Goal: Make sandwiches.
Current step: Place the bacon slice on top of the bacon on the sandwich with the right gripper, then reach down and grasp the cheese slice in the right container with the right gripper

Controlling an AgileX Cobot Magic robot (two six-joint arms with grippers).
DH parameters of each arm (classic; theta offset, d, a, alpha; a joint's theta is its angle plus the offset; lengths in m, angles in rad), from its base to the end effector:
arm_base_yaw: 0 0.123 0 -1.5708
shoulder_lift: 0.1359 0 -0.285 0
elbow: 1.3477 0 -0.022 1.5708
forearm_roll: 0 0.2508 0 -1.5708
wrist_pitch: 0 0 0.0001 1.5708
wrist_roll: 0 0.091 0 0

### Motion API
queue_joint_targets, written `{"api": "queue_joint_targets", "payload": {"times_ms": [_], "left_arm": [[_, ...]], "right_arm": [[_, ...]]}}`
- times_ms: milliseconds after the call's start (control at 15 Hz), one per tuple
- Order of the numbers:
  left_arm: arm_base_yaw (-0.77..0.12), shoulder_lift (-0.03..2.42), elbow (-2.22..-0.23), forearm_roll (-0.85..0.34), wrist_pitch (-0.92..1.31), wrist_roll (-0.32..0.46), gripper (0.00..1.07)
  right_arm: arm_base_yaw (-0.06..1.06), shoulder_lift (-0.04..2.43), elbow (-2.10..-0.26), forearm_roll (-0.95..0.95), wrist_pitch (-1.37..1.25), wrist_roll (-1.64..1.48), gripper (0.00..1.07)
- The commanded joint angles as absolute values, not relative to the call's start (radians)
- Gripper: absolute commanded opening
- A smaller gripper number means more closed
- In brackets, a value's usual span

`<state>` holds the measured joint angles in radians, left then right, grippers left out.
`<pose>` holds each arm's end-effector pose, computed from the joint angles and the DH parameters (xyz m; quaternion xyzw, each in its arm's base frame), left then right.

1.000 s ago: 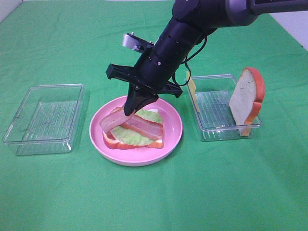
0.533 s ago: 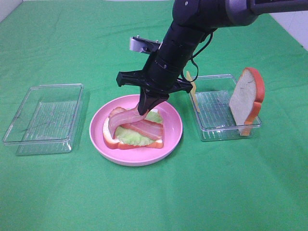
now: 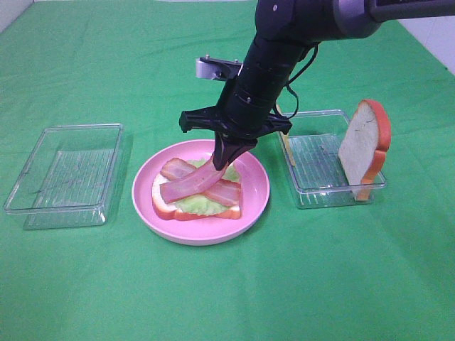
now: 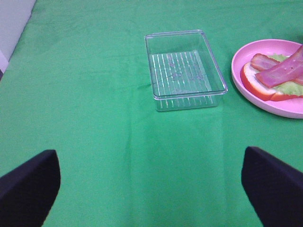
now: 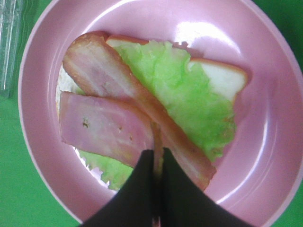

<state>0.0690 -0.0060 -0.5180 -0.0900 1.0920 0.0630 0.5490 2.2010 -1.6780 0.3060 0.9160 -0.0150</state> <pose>-0.0089 -0.0079 0.2799 0.0004 0.8543 -0.0106 0.5197 0.3771 0.2562 0.1566 -0.1975 0.9656 0.1542 0.0698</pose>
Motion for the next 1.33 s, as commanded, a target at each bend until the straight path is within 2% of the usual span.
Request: {"api": "queue_joint_targets", "payload": {"times_ms": [67,133,200,267,333,400,800,933,1067,1133,1333], "left_arm": [[0.064,-0.017,-0.516,-0.091,1.078,0.059,0.98],[0.064,-0.017,-0.516,-0.091,1.078,0.059,0.98],[0.064,-0.017,-0.516,-0.091,1.078,0.059,0.98],[0.064,-0.017,-0.516,-0.091,1.078,0.059,0.98],[0.064,-0.017,-0.516,-0.091,1.078,0.059,0.98],[0.064,-0.017,-0.516,-0.091,1.078,0.059,0.98],[0.064,-0.017,-0.516,-0.091,1.078,0.059,0.98],[0.064,-0.017,-0.516,-0.091,1.078,0.059,0.98],[0.064,-0.017,-0.516,-0.091,1.078,0.059,0.98],[0.064,-0.017,-0.516,-0.091,1.078,0.059,0.98],[0.064,-0.017,-0.516,-0.091,1.078,0.059,0.98]], "right_arm": [[0.547,2.200,-1.679,0.300,0.913,-0.013,0.15],[0.547,2.200,-1.679,0.300,0.913,-0.014,0.29],[0.547,2.200,-1.679,0.300,0.913,-0.014,0.36],[0.547,2.197,-1.679,0.299,0.913,-0.013,0.52],[0.547,2.180,-1.679,0.287,0.911,0.000,0.77],[0.549,2.167,-1.679,0.268,0.913,0.000,0.81],[0.550,2.078,-1.679,0.177,0.969,0.142,0.81],[0.549,2.040,-1.693,0.085,1.011,0.244,0.87],[0.547,2.039,-1.754,-0.032,1.077,0.326,0.87],[0.532,2.049,-1.845,-0.088,1.139,0.348,0.87],[0.454,2.106,-1.976,-0.030,1.235,0.308,0.87]]}}
